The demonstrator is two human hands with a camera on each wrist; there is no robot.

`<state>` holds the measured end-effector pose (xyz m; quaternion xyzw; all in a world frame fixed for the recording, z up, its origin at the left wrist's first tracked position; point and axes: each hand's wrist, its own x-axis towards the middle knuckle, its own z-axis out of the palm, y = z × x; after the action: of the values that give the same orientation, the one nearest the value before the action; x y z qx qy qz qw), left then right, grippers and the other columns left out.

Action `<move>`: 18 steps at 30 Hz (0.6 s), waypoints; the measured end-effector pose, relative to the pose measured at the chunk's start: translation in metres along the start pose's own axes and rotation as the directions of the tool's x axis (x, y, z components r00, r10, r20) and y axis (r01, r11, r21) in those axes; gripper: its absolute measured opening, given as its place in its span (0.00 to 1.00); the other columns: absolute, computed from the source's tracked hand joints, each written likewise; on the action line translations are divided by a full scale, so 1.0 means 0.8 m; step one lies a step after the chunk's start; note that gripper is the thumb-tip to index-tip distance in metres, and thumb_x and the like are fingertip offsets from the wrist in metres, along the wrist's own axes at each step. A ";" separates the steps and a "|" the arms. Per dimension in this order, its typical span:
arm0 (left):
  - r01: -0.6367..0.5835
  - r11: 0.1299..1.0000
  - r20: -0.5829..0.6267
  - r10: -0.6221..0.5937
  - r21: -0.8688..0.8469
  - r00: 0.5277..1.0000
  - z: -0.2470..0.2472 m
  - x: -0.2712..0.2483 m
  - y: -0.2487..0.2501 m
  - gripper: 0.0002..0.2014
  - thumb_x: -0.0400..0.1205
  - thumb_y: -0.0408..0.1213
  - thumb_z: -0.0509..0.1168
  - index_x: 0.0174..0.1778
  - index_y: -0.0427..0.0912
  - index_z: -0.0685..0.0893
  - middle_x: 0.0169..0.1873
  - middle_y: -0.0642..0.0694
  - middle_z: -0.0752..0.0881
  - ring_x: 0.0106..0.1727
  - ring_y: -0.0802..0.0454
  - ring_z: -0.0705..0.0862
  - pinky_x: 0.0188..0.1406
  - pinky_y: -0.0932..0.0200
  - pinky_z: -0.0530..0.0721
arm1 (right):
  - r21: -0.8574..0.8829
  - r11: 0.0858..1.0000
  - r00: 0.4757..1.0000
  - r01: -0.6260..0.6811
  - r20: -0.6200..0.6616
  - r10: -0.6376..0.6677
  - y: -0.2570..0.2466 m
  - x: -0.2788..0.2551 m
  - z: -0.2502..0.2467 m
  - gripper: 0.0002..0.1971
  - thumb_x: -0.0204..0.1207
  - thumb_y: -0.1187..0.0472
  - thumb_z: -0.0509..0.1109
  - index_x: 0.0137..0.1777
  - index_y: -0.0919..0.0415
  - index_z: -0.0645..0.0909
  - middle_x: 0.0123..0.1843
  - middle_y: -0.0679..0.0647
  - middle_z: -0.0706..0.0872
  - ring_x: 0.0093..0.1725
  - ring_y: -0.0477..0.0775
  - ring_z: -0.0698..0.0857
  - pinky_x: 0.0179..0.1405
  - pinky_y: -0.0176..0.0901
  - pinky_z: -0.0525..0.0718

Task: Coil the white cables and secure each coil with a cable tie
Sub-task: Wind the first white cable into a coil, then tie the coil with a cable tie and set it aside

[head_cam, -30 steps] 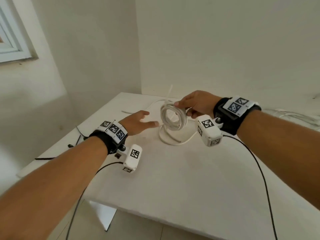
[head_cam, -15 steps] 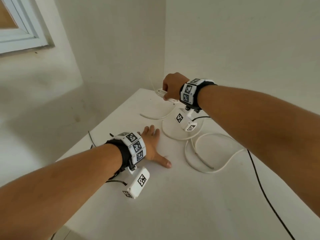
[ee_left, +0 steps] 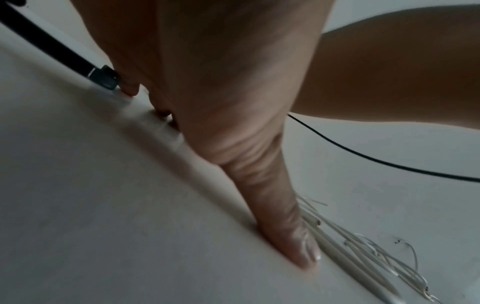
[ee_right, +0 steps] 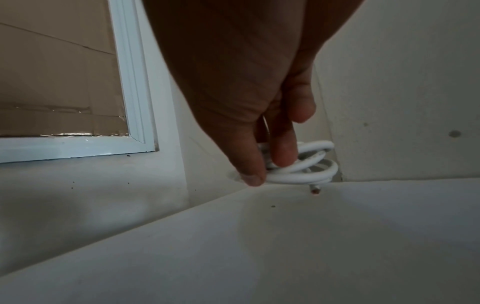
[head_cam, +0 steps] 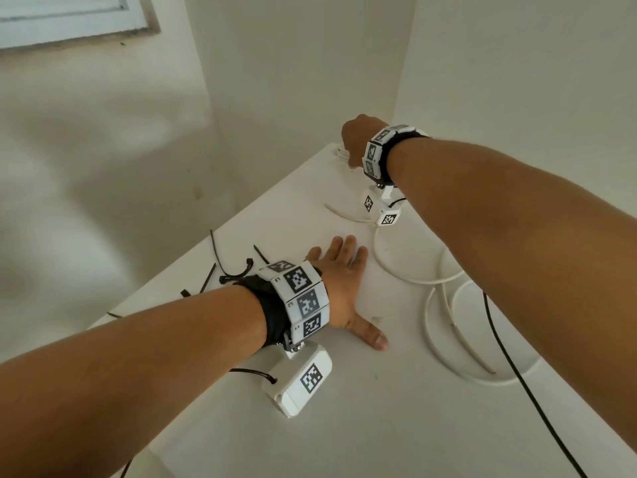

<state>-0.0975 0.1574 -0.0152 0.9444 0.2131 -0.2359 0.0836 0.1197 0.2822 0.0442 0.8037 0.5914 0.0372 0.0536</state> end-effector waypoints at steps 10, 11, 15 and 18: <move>0.005 1.000 0.010 -0.005 0.011 1.000 -0.002 0.002 0.000 0.73 0.62 0.80 0.67 0.84 0.39 0.29 0.84 0.40 0.28 0.86 0.42 0.30 0.85 0.35 0.41 | 0.088 0.995 0.999 0.035 0.007 -0.035 0.007 0.018 0.026 0.10 0.69 0.61 0.68 0.28 0.61 0.76 0.29 0.57 0.82 0.31 0.62 0.84 0.35 0.51 0.81; 0.006 1.000 0.009 -0.006 0.010 1.000 -0.002 0.002 0.000 0.73 0.62 0.79 0.67 0.84 0.40 0.29 0.85 0.40 0.28 0.86 0.42 0.30 0.85 0.35 0.42 | 0.098 0.995 1.000 0.031 -0.002 -0.031 0.009 0.018 0.028 0.06 0.70 0.60 0.69 0.34 0.62 0.82 0.37 0.59 0.87 0.39 0.65 0.88 0.39 0.52 0.82; 0.009 1.000 0.003 -0.009 0.005 1.000 -0.001 0.003 -0.002 0.74 0.62 0.80 0.67 0.84 0.40 0.29 0.85 0.41 0.28 0.86 0.42 0.31 0.85 0.35 0.42 | 0.105 0.994 0.999 0.031 0.006 -0.032 0.012 0.013 0.037 0.14 0.72 0.60 0.73 0.57 0.64 0.86 0.53 0.61 0.88 0.59 0.66 0.88 0.51 0.45 0.82; 0.007 1.000 -0.010 -0.007 -0.001 1.000 0.000 0.003 -0.003 0.74 0.61 0.81 0.67 0.85 0.41 0.30 0.85 0.41 0.29 0.86 0.43 0.31 0.86 0.36 0.42 | 0.106 0.994 1.000 0.014 -0.023 -0.011 0.016 -0.008 0.031 0.21 0.75 0.57 0.74 0.64 0.68 0.82 0.63 0.65 0.85 0.63 0.68 0.84 0.63 0.56 0.83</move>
<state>-0.0967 0.1608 -0.0170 0.9448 0.2169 -0.2315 0.0820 0.1328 0.2717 0.0212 0.8012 0.5982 0.0141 0.0045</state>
